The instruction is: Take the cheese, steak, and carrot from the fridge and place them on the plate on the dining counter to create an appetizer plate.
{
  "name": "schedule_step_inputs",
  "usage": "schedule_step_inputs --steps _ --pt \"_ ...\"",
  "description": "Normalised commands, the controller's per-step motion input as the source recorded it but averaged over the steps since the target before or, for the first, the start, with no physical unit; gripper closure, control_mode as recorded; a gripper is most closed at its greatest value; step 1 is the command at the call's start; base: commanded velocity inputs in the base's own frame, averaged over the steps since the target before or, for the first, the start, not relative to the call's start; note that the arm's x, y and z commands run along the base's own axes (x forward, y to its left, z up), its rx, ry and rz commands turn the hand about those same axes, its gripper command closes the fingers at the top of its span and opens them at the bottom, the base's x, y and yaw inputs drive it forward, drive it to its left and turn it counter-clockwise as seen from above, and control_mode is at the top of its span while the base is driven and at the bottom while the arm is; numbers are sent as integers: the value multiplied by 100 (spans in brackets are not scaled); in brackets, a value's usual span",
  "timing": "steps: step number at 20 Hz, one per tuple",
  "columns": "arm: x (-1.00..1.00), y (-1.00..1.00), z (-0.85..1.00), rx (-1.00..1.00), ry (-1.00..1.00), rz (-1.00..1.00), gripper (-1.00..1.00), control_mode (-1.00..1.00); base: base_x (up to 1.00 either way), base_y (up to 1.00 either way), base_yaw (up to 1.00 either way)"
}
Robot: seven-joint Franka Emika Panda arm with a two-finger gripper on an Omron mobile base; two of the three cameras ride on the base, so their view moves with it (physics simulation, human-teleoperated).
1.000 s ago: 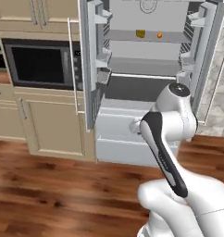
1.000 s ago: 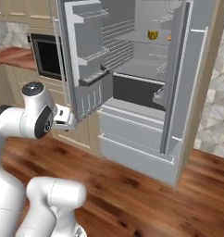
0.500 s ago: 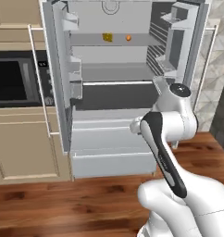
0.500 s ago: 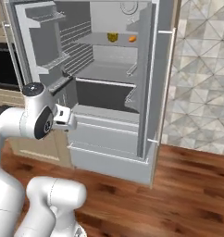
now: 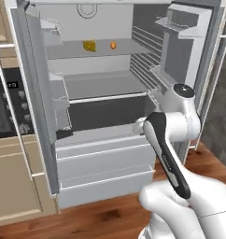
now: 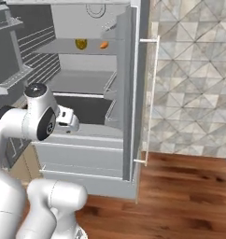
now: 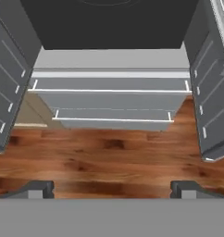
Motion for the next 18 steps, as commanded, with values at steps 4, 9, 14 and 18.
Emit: schedule_step_inputs --steps 4,9,14,18 --pt "0 0 0 0 0 0 -100 100 92 84 -22" --pt "0 0 0 0 0 0 -100 100 83 36 -15" --pt "0 0 0 0 0 0 -100 100 54 -31 -4" --pt "0 0 0 0 0 0 -100 100 78 -6 0"
